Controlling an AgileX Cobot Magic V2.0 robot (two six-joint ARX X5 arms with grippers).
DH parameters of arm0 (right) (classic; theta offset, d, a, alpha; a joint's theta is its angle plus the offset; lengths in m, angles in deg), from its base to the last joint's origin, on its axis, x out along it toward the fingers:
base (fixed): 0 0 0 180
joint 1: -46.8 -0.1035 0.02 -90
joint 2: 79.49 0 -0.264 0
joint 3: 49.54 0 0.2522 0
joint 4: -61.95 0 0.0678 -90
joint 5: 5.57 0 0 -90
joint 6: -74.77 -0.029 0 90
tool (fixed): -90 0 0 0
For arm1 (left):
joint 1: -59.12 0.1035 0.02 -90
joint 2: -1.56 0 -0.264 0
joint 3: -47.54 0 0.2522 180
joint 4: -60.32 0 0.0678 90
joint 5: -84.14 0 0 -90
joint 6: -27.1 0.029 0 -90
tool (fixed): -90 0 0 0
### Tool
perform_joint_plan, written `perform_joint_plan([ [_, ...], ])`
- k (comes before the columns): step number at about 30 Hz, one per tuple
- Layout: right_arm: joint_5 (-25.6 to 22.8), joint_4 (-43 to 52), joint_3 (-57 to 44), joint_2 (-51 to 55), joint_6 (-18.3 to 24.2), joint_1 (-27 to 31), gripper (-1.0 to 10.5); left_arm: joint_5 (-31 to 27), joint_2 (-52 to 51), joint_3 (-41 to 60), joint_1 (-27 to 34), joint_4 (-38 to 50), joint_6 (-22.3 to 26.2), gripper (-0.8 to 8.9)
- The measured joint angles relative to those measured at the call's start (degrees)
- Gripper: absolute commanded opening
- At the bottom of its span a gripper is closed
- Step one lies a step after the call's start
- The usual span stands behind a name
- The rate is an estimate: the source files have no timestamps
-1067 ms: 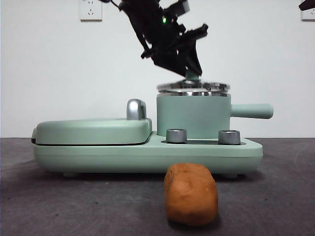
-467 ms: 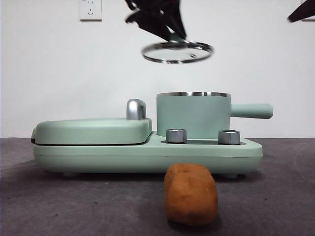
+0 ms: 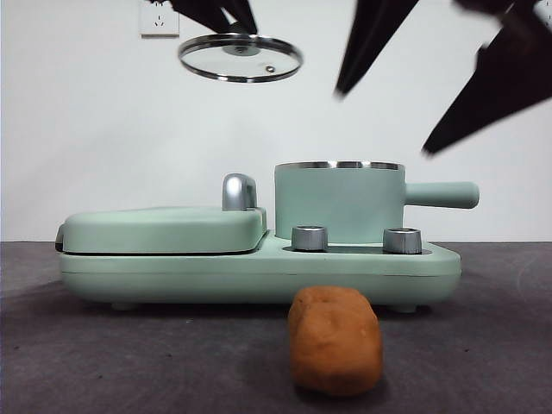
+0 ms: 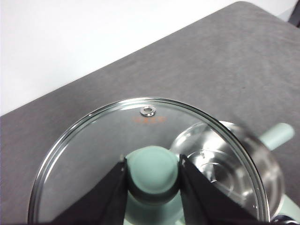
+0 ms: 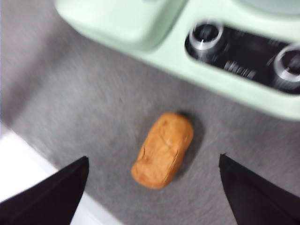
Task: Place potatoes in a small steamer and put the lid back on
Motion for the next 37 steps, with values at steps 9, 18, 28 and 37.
perform_joint_plan([
  [9, -1.97, 1.64, -0.02, -13.42, -3.69, -5.03, 4.4, -0.02, -0.24, 0.00, 4.31, -2.97, 0.02, 0.06],
  [18, -2.01, 8.09, 0.00, -22.69, -6.19, -5.20, 4.4, 0.00, -0.24, 0.00, 5.33, -3.19, 0.02, 0.06],
  [28, -2.01, 9.07, 0.02, -26.95, -7.80, -5.51, 1.6, 0.00, -0.24, 0.00, 5.38, -3.17, 0.00, 0.06],
  [37, -1.68, 5.97, 3.48, -26.93, -7.82, -5.49, 0.1, 0.04, -0.24, 0.00, 6.23, -3.17, 0.02, 0.06],
])
